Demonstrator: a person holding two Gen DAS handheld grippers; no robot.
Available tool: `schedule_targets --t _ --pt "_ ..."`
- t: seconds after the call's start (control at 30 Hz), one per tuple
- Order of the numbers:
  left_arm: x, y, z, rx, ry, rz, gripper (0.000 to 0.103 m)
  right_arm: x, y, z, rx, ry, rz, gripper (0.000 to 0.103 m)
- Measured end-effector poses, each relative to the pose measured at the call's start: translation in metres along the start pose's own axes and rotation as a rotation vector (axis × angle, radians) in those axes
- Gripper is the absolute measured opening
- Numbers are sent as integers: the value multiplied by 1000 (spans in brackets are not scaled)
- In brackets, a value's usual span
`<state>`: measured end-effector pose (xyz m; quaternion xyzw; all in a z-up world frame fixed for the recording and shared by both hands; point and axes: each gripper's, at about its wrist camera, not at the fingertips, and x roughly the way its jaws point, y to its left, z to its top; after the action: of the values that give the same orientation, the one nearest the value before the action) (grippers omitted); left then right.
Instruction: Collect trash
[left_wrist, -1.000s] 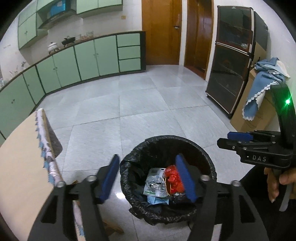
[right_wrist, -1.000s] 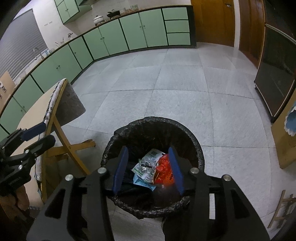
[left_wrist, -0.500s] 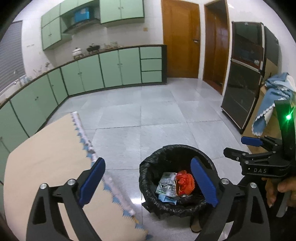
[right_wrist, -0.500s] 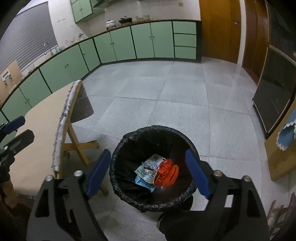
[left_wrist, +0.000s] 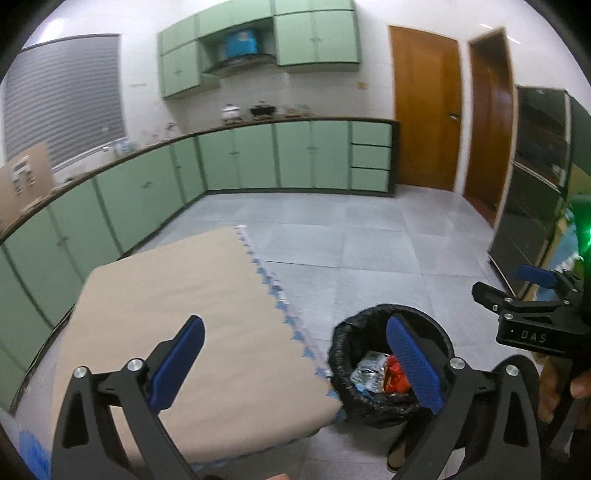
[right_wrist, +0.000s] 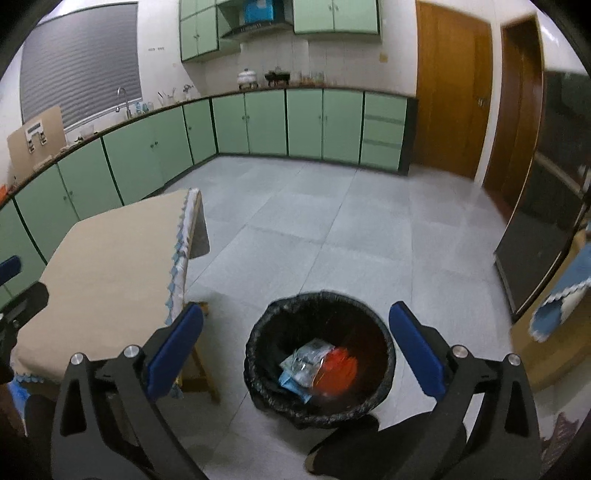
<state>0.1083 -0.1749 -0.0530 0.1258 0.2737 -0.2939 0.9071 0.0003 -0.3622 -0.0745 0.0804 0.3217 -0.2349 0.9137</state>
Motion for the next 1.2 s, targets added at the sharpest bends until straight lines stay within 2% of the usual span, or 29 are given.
schedule_targets --t 0.17,0.4,0.57,0.63,0.83,1.2 --pt "-37 19 -3 -77 -31 86 97 -31 17 8 -20 -51 41 98" --pt "-85 33 -6 -140 -82 149 97 -72 38 7 -82 -117 75 98" --pt "-113 35 -8 -152 -127 200 97 -96 40 3 -57 -160 82 98" --pt "-122 37 -10 -171 -135 200 97 -103 39 1 -32 -166 77 98" --pt "-137 41 -13 -188 -138 252 97 -120 39 -4 5 -183 40 98" --pt "-141 56 -17 -239 -143 249 97 -120 32 -5 57 -192 -15 98"
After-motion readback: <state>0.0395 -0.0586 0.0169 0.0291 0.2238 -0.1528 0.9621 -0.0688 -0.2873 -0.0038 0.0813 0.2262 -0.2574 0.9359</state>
